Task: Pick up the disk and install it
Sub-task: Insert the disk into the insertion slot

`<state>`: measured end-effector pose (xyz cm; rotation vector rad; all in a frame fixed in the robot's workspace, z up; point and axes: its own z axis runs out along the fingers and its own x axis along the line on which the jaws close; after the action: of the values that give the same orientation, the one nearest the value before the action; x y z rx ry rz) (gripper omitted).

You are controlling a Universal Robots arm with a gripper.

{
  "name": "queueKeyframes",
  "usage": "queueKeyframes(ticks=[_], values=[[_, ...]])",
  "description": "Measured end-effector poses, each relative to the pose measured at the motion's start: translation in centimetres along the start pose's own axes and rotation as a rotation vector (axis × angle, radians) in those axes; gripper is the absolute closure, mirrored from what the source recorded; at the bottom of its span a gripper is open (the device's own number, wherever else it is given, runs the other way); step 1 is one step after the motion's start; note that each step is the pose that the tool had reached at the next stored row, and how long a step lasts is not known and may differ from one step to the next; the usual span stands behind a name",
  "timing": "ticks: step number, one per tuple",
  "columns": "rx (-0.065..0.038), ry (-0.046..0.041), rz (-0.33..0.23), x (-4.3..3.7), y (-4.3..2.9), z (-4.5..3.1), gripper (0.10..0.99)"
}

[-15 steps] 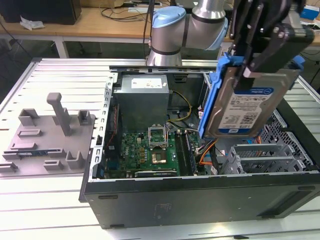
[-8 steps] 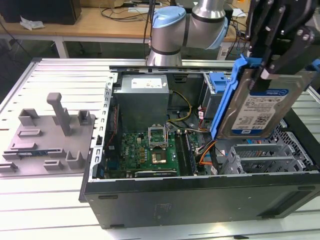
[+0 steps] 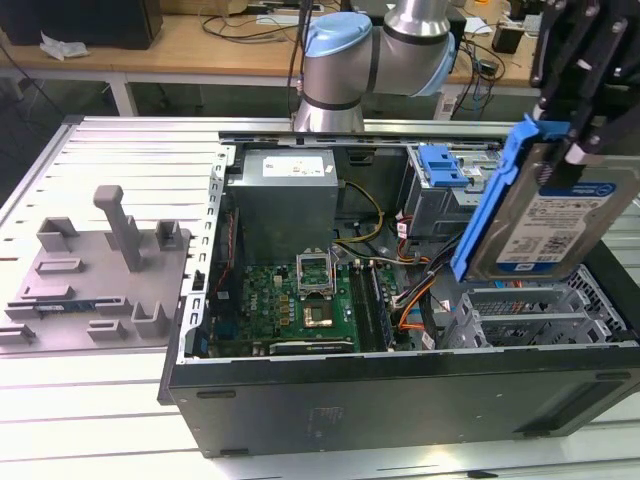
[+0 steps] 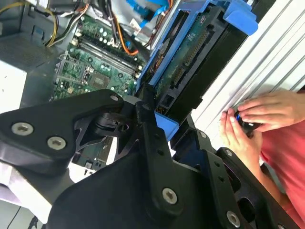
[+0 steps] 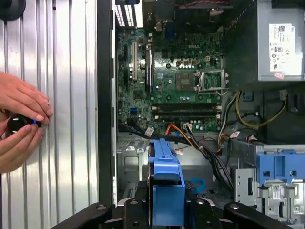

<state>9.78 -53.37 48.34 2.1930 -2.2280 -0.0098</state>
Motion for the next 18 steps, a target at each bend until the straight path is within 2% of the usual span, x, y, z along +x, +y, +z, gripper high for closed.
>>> queueKeyframes(ticks=[8,18], values=[[0.0,-0.0002,0.0,0.03,-1.94,0.18,0.722],[0.0,0.0002,-0.002,0.06,-1.94,0.23,0.722]])
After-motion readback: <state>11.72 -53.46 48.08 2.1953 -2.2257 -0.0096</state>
